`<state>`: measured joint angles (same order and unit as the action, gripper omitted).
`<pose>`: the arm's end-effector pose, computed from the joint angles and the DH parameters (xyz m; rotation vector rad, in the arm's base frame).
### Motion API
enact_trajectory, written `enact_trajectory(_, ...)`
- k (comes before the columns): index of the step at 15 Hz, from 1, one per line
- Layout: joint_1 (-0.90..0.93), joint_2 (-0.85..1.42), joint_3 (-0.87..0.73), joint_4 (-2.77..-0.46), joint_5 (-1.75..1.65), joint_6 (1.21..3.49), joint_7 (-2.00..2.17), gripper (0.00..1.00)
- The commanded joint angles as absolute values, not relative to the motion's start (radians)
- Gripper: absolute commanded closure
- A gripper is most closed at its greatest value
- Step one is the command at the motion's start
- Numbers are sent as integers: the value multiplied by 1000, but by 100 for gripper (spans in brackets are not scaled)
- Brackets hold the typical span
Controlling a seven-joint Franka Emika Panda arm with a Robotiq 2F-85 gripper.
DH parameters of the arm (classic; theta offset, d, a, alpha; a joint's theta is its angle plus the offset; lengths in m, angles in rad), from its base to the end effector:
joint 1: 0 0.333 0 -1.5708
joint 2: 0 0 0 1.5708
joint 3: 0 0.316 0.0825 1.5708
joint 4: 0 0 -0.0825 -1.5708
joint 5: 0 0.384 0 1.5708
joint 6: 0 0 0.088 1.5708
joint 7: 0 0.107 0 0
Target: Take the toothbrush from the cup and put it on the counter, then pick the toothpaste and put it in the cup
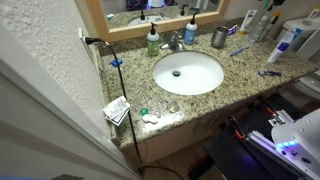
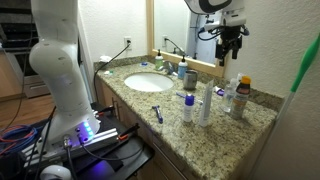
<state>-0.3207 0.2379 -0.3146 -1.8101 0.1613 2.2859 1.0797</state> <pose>0.5278 -0.3680 0.4413 -1.8820 2.3426 -0.3494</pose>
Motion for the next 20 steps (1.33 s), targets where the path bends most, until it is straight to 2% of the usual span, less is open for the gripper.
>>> enact_trajectory(1,-311,236,-314,-1805,183,2281,1057,0)
enact_trajectory(3,-307,234,-308,-1806,190,2281,1048,0)
enact_trajectory(13,-236,598,-319,-1547,76,2347,1129,0)
enact_trajectory(14,-246,525,-299,-1627,99,2328,1083,0)
enact_trajectory(20,-240,637,-309,-1557,91,2415,1133,0)
